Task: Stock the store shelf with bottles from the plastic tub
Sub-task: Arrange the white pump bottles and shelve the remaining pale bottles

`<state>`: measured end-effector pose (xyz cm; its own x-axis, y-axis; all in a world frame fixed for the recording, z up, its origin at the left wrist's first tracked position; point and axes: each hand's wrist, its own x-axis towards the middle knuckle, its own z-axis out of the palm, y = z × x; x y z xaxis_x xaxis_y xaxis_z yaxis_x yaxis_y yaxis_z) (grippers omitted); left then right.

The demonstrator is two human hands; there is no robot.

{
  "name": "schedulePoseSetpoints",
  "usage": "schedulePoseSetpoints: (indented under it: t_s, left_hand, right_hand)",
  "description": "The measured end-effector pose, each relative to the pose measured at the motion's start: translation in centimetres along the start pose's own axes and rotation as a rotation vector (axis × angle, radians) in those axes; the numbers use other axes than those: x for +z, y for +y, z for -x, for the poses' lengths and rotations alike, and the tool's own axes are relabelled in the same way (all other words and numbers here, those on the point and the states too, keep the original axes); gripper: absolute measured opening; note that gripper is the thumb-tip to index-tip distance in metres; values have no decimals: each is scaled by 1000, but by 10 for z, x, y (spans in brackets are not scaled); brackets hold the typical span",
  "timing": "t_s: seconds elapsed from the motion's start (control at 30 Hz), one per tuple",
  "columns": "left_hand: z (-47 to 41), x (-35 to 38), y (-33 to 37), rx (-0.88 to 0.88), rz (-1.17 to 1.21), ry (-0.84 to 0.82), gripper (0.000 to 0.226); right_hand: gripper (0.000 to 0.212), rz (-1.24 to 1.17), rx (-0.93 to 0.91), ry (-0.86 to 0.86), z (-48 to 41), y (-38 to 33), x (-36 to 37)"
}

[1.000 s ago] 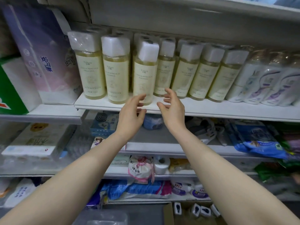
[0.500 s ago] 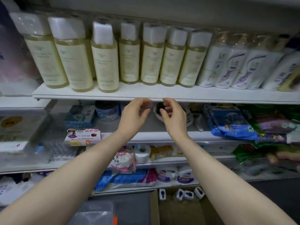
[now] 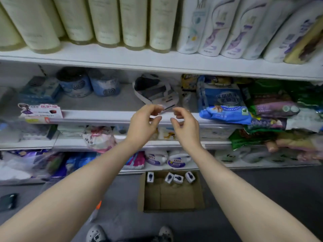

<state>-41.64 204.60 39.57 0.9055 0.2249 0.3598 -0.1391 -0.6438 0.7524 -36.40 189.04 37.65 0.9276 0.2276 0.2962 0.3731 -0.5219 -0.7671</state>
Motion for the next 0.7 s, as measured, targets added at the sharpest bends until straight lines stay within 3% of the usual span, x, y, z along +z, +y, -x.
schedulePoseSetpoints:
  t_s: [0.33, 0.7]
  left_hand:
    - [55, 96, -27, -193, 49, -148, 28]
    - [109, 197, -121, -366, 119, -312, 42]
  right_hand:
    - [33, -13, 169, -85, 56, 105, -6]
    - [43, 34, 435, -135, 120, 225, 37]
